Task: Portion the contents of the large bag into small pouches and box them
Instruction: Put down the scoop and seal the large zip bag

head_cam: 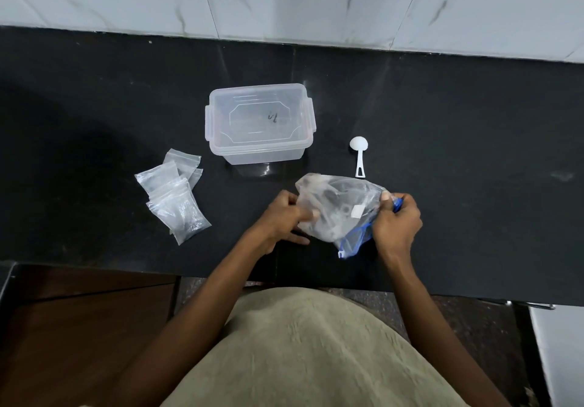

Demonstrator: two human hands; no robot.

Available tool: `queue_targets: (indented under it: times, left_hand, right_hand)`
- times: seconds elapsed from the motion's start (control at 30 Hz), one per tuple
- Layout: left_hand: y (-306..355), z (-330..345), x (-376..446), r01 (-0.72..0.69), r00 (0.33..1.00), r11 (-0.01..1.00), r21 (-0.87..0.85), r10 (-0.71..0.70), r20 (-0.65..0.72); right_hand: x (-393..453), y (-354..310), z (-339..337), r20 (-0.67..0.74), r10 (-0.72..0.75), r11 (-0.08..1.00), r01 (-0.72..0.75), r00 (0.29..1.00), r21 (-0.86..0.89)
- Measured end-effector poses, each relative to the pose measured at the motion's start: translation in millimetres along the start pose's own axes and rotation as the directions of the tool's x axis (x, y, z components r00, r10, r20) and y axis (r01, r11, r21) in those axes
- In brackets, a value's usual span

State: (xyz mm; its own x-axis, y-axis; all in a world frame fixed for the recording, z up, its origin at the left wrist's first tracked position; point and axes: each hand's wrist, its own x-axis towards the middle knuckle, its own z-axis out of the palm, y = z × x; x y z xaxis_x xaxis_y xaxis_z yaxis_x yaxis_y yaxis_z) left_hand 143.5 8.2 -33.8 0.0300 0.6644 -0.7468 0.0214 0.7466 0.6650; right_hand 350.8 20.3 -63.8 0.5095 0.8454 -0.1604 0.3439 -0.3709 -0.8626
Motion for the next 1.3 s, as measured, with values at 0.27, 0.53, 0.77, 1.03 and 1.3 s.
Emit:
queue_targets:
  times: [0.27,0.53,0.77,1.03,1.3]
  left_hand:
    - [5,-9,3,-0.059,0.996,0.997,0.057,0.062,-0.067]
    - [-6,-11,10,-0.187,0.816,0.927,0.326,0.331,-0.474]
    - [-3,22,8,-0.25,0.763,0.872,0.421,0.445,-0.468]
    - [15,4,22,-0.225,0.878,0.9,0.373,0.353,-0.323]
    - [7,28,34,-0.196,0.894,0.874,0.445,0.346,-0.285]
  right_hand:
    - [25,8,-22,-0.088,0.049,0.998,-0.044,0.995,0.05]
    - [32,14,-26,-0.044,0.15,0.982,-0.144,0.988,0.122]
    - [27,5,-24,0.298,0.095,0.925,-0.195,0.95,0.327]
    - [40,18,-38,0.406,-0.109,0.97,0.186,0.907,-0.156]
    - [44,14,-43,0.372,-0.168,0.851,0.325,0.913,-0.414]
